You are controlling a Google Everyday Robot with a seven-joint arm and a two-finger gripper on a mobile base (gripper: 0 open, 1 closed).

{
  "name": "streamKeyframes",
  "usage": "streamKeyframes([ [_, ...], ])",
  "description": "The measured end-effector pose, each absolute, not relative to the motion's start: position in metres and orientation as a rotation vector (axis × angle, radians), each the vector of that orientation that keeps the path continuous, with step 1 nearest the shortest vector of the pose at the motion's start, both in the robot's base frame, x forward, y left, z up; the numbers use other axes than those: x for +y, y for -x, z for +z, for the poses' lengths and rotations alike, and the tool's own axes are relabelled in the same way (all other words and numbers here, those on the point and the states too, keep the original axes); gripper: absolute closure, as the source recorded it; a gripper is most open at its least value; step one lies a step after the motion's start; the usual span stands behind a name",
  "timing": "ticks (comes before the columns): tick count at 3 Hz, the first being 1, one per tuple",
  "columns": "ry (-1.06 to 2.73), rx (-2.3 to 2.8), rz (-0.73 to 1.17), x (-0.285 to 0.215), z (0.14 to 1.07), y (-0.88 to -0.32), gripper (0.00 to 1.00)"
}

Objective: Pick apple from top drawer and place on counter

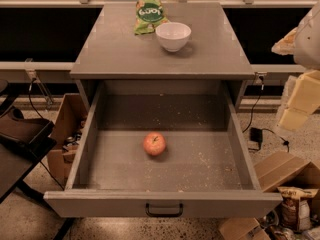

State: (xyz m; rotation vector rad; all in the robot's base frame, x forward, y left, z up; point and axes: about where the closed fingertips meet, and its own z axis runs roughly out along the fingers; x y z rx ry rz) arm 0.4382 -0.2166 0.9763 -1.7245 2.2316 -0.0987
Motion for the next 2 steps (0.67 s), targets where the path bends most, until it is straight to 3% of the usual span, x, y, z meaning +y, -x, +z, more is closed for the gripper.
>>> streamKeyframes([
  [2,1.673,2.172,-0.024,-0.207,0.947,-0.455,0.00],
])
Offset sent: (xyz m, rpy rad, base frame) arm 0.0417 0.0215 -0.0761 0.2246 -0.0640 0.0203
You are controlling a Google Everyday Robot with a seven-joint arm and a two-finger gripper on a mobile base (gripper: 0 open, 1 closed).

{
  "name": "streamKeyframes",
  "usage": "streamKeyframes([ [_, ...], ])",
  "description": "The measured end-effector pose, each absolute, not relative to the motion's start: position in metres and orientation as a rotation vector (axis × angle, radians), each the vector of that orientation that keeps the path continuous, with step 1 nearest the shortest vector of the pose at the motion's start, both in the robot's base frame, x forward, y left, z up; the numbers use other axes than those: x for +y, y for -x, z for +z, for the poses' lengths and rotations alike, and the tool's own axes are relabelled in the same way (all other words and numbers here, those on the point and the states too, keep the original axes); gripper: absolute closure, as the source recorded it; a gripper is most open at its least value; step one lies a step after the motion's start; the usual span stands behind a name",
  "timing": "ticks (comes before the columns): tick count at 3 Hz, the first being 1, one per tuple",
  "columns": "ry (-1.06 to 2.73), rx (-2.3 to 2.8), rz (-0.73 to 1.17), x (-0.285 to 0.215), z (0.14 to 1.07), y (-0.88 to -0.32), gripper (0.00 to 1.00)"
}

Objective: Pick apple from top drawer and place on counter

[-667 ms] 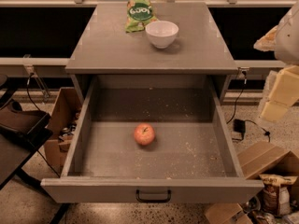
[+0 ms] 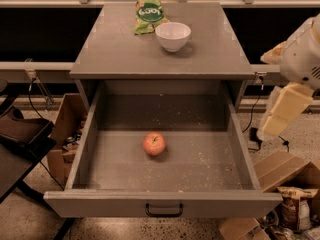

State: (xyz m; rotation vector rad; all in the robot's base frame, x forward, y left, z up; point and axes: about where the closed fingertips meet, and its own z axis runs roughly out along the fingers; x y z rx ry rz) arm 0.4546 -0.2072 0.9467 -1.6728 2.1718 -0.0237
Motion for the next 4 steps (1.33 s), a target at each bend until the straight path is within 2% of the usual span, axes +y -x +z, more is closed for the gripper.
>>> streamKeyframes([
  [2,1.591,1.996,0.233,-0.151,0.858,-0.498,0.00],
  [3,1.556,1.898,0.274,-0.118,0.820,-0.525,0.00],
  [4,1.520,1.875,0.232,-0.117,0.826,-0.538,0.00],
])
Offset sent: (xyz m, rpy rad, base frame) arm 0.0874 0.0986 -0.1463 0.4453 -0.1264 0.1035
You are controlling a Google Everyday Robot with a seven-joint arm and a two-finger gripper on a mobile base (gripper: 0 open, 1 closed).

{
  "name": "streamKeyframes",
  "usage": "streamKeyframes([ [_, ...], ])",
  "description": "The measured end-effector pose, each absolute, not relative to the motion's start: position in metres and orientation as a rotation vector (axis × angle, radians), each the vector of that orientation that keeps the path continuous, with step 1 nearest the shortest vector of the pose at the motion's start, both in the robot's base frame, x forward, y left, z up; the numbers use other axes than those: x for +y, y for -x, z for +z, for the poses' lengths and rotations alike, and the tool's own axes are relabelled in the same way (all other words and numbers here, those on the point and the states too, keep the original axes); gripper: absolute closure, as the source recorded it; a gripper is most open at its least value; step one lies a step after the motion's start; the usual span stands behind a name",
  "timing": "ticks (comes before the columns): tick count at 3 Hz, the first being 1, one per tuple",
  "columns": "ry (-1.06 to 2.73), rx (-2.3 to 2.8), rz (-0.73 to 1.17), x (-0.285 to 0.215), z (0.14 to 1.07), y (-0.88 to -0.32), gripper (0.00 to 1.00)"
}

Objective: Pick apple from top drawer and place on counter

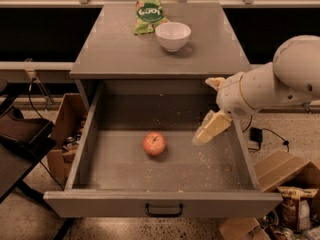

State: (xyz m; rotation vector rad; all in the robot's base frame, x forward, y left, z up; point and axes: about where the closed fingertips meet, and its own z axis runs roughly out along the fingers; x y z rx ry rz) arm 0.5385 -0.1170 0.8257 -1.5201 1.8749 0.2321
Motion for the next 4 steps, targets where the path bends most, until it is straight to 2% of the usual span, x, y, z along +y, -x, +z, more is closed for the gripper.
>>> streamKeyframes([
  [1,1.525,1.877,0.236,-0.117,0.825,-0.537,0.00],
  [2,1.531,1.862,0.275,-0.090,0.805,-0.544,0.00],
  [3,1.556,1.777,0.384,-0.021,0.744,-0.561,0.00],
  [4,1.574,1.732,0.416,0.011,0.712,-0.571,0.00],
])
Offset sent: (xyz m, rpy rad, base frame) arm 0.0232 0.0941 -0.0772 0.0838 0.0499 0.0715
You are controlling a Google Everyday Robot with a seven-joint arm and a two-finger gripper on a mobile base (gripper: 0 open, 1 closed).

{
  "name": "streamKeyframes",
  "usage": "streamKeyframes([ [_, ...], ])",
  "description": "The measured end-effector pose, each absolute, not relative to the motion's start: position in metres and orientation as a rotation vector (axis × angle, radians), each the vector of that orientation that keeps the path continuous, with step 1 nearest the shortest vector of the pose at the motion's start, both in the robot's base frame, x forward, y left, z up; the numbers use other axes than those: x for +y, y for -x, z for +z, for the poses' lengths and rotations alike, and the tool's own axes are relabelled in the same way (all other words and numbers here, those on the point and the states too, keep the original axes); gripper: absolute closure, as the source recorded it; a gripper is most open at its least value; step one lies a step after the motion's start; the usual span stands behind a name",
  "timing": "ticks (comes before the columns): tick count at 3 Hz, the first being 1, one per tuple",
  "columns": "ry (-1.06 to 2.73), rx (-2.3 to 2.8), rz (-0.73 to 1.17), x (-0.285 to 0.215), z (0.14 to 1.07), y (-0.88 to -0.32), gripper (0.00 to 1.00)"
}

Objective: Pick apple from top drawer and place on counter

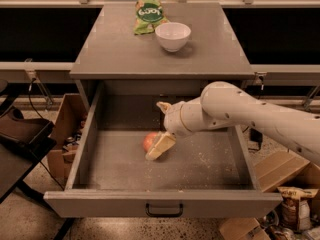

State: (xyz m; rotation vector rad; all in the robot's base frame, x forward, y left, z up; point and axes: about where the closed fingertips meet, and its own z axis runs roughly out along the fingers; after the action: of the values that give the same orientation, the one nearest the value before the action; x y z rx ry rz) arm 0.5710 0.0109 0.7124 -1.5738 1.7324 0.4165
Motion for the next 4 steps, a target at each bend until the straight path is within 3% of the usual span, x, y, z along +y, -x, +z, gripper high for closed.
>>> streamKeyframes([
  [2,1.656,1.724,0.433,0.031,0.646,-0.603,0.00],
  [4,1.702,1.788,0.415,-0.003,0.618,-0.618,0.39],
])
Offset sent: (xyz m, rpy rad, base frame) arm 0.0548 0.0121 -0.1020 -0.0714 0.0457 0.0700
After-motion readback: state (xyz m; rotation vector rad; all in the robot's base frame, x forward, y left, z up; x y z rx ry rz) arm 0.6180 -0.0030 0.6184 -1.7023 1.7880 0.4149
